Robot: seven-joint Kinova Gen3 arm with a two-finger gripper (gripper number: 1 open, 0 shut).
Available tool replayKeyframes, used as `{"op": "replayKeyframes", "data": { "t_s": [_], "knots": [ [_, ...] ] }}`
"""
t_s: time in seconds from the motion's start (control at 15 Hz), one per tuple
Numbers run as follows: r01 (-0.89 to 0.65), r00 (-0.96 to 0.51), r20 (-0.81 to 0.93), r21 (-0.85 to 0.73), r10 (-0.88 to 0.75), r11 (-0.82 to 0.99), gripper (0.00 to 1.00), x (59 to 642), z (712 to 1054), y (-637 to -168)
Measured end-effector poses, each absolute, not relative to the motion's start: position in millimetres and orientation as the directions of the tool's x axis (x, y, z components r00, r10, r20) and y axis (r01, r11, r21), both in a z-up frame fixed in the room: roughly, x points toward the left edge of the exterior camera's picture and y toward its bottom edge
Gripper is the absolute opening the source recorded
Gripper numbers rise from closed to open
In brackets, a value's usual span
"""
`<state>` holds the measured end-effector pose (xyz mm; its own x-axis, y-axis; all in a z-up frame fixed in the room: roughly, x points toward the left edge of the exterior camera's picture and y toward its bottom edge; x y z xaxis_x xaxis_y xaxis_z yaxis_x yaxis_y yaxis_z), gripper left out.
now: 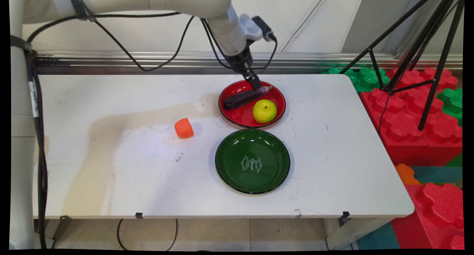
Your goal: Pick up the eggplant from the red plate
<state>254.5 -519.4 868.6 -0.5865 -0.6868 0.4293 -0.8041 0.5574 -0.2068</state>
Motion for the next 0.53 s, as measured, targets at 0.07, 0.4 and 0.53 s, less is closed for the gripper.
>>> {"op": "replayKeyframes", "data": {
  "t_s": [0.07, 0.4, 0.53],
  "knots": [
    [-0.804, -0.588, 0.421, -0.206, -0.691, 0.558, 1.0, 255.7, 864.6, -521.1],
    [-0.797, -0.601, 0.367, -0.199, -0.71, 0.571, 1.0, 264.4, 838.2, -530.5],
    [-0.794, -0.605, 0.35, -0.195, -0.715, 0.576, 1.0, 267.9, 829.1, -533.7]
  ]
}}
